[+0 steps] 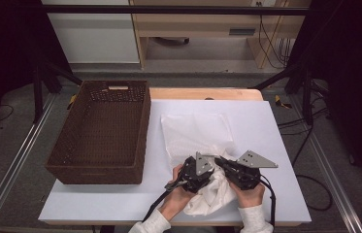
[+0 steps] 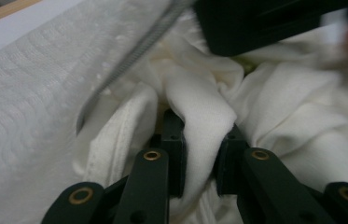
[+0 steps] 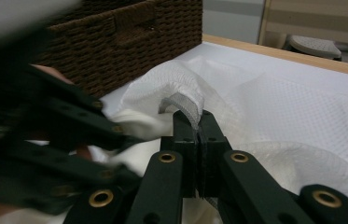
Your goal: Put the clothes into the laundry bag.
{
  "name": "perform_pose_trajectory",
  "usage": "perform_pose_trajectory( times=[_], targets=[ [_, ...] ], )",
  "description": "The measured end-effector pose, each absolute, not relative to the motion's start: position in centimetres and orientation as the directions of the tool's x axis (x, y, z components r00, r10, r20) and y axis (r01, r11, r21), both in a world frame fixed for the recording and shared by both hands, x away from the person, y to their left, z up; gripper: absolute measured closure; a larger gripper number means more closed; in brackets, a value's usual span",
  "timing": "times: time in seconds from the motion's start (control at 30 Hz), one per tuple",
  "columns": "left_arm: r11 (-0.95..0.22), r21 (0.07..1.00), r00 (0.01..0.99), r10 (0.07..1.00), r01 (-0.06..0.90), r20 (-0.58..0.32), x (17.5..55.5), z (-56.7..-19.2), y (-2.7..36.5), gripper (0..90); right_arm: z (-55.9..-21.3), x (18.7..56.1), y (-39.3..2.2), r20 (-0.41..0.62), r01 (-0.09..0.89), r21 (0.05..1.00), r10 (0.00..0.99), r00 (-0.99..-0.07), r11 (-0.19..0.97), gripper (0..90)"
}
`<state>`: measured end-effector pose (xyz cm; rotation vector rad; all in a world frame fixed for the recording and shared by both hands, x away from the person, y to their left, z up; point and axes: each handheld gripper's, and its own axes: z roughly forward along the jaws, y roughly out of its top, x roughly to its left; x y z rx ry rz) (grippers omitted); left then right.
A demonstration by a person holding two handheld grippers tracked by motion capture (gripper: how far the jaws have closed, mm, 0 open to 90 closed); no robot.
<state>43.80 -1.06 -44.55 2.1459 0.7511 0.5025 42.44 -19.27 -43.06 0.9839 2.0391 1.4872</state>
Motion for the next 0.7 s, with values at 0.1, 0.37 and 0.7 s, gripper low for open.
perform_pose_trajectory(
  times=[0.1,0.37,0.7],
  targets=[
    [-0.491,0.794,0.733,0.675,0.359,0.086,44.9,-45.4,-0.8,76.9,-42.9,42.1,-18.9,0.055,0.289,0.939,0.745,-0.665,0.189,88.8],
    [-0.407,0.847,0.752,0.659,0.341,0.014,43.2,-43.9,2.6,42.8,-43.3,42.4,-19.4,0.063,0.306,0.933,0.751,-0.658,0.19,88.7],
    [-0.413,0.814,0.726,0.687,0.408,-0.015,45.0,-44.8,5.6,26.9,-43.4,42.7,-19.2,0.068,0.317,0.929,0.751,-0.657,0.192,88.6]
  ],
)
